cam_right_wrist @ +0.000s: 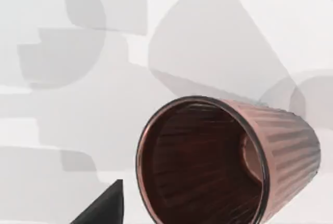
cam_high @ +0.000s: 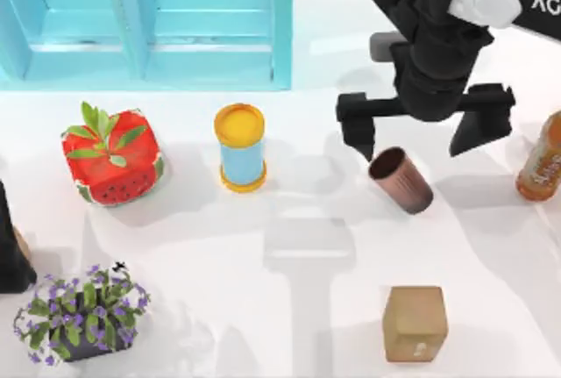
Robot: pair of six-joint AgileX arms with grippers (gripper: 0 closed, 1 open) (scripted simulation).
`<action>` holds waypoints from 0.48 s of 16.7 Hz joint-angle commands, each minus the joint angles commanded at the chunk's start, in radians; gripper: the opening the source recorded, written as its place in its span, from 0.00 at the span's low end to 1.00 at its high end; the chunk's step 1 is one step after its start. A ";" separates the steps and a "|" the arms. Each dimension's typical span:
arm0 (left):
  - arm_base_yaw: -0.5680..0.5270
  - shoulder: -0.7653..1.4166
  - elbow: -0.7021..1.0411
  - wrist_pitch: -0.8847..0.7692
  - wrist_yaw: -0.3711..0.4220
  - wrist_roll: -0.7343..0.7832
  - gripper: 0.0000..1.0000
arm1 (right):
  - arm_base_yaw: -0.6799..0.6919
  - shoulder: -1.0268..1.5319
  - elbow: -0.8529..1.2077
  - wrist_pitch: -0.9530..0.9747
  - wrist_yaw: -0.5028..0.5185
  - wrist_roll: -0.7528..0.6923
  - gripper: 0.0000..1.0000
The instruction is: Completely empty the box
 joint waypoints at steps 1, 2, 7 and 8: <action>0.000 0.000 0.000 0.000 0.000 0.000 1.00 | 0.011 -0.005 0.036 -0.023 -0.001 -0.004 1.00; 0.000 0.000 0.000 0.000 0.000 0.000 1.00 | 0.017 -0.010 0.071 -0.056 -0.002 -0.006 1.00; 0.000 0.000 0.000 0.000 0.000 0.000 1.00 | -0.037 -0.021 0.198 -0.297 0.003 0.005 1.00; 0.000 0.000 0.000 0.000 0.000 0.000 1.00 | -0.056 -0.024 0.207 -0.330 0.005 0.010 1.00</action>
